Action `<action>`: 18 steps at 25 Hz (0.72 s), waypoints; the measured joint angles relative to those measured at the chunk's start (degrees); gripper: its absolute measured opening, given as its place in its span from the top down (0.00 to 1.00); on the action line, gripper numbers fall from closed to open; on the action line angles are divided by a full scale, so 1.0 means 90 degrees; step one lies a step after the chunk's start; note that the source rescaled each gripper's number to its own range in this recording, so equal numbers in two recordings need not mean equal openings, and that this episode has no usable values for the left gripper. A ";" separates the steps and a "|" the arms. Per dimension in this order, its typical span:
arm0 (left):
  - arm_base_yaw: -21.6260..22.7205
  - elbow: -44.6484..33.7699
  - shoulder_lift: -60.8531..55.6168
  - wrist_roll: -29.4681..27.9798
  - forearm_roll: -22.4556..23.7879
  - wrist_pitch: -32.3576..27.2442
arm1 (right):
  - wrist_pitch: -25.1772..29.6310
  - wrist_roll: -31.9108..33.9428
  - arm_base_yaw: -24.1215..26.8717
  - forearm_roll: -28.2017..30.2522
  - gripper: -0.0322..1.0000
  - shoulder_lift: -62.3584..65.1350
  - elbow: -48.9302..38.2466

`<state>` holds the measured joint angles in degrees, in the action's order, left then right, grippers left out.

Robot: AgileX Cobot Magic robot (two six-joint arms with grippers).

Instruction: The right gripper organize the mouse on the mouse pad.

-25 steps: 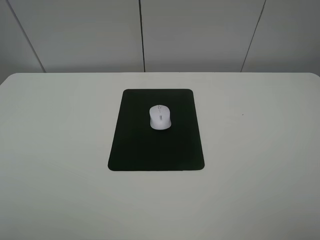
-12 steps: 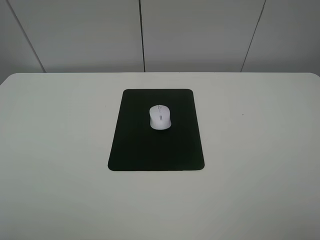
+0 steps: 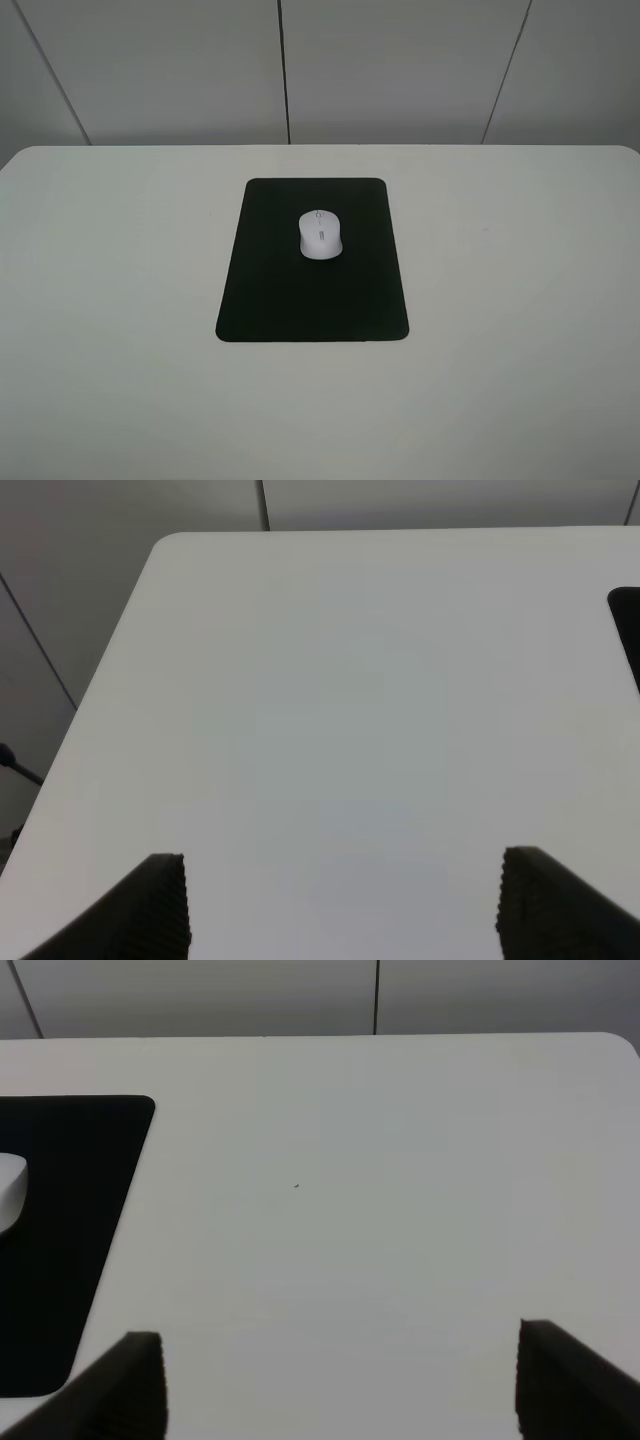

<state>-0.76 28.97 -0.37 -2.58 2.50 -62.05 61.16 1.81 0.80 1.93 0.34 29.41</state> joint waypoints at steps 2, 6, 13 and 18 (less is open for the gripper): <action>0.0000 0.0000 0.0000 0.0000 0.0000 0.0000 | 0.0000 0.0000 0.0000 0.0000 0.53 0.0000 0.0000; 0.0000 0.0000 0.0000 0.0000 0.0000 0.0000 | 0.0000 0.0000 0.0000 0.0000 0.53 0.0000 0.0000; 0.0000 0.0000 0.0000 0.0000 0.0000 0.0000 | 0.0000 0.0000 0.0000 0.0000 0.53 0.0000 0.0000; 0.0000 0.0000 0.0000 0.0000 0.0000 0.0000 | 0.0000 0.0000 0.0000 0.0000 0.53 0.0000 0.0000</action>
<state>-0.76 28.97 -0.37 -2.58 2.50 -62.05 61.16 1.81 0.80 1.93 0.34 29.41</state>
